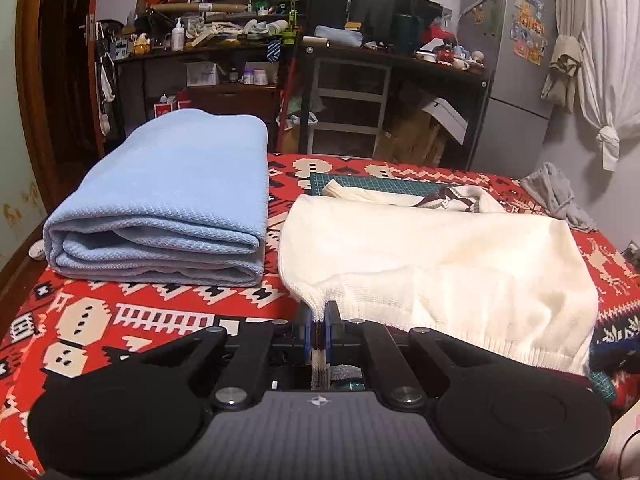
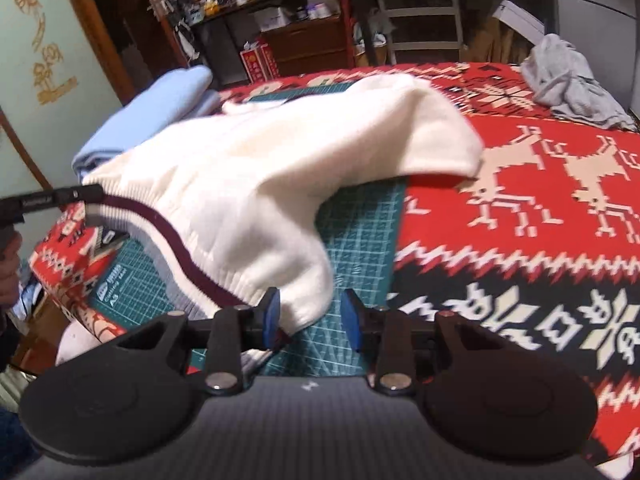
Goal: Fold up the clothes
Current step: 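Pull the hem back away from the collar with both grippers, then release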
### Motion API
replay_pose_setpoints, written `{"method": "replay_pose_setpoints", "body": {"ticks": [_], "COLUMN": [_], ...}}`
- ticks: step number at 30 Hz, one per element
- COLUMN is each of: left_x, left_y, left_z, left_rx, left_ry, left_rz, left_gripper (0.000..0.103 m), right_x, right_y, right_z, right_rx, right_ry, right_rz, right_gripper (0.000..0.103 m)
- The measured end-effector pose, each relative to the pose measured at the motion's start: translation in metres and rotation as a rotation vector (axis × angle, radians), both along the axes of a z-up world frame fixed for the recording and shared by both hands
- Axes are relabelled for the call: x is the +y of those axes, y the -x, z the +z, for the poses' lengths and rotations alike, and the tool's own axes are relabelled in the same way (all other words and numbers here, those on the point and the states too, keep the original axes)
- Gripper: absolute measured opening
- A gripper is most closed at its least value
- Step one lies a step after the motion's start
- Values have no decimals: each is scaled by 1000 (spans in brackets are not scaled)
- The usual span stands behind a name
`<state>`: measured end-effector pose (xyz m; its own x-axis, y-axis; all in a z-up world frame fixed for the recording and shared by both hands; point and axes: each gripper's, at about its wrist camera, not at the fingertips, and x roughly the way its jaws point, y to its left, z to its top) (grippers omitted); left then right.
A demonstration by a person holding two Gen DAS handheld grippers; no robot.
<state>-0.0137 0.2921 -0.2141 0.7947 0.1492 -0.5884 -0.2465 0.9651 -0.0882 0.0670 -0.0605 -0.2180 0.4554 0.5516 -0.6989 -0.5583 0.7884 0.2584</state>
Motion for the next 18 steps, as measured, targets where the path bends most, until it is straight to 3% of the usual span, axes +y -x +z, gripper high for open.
{"method": "replay_pose_setpoints", "body": {"ticks": [3,5,7,10,14,18], "left_x": [-2,-4,-9,-17,-33,-42], "left_y": [2,3,5,8,11,11], "left_z": [0,2,6,14,13,-6], "left_rx": [-2,-4,-5,-5,44,136], "left_ry": [6,2,7,84,153,118], "left_rz": [-7,-5,-18,-90,-201,-200], "left_gripper": [6,6,6,6,6,6], "right_x": [16,26,29,13,-36,-76], "right_y": [3,5,6,6,3,8], "right_z": [-1,-2,-4,-2,14,17], "right_rx": [-60,-99,-127,-143,-106,-64], "right_ry": [67,112,149,185,147,105], "right_rz": [13,22,16,-31,-115,-175], "right_gripper": [36,10,7,6,6,6]}}
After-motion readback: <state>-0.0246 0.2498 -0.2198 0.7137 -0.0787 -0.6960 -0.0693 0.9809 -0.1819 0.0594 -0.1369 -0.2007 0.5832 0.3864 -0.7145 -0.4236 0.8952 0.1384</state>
